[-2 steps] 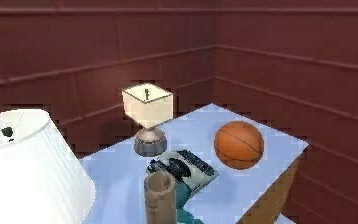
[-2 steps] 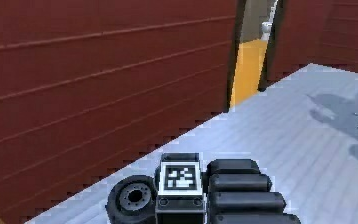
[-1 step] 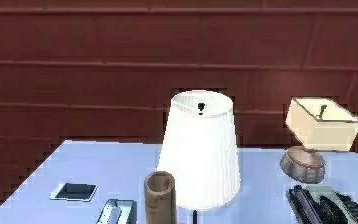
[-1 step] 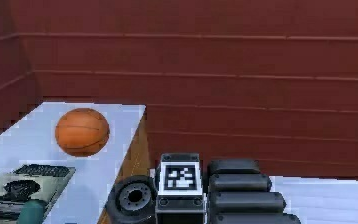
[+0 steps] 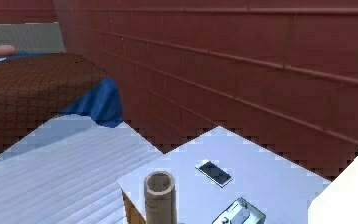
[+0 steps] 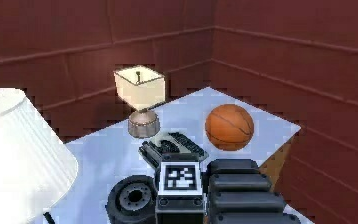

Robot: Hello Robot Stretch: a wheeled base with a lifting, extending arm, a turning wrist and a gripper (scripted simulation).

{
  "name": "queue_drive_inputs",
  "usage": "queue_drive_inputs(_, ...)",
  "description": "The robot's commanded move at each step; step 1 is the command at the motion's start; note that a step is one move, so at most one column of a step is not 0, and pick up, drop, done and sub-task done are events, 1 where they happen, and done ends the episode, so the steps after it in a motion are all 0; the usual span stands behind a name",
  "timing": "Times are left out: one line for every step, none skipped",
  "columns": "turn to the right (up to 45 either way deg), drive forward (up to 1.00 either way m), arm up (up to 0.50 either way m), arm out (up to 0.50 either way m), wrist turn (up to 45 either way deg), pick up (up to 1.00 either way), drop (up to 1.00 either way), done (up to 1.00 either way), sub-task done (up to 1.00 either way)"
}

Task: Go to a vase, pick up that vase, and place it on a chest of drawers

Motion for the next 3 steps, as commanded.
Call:
queue_drive_inputs(-12.0, 0.0, 0.0, 0.0, 0.0, 0.0, 0.0, 0.0, 0.0)
queue_drive_inputs(-3.0, 0.0, 0.0, 0.0, 0.0, 0.0, 0.0, 0.0, 0.0)
queue_drive_inputs(0.0, 0.0, 0.0, 0.26, 0.0, 0.0, 0.0, 0.0, 0.0)
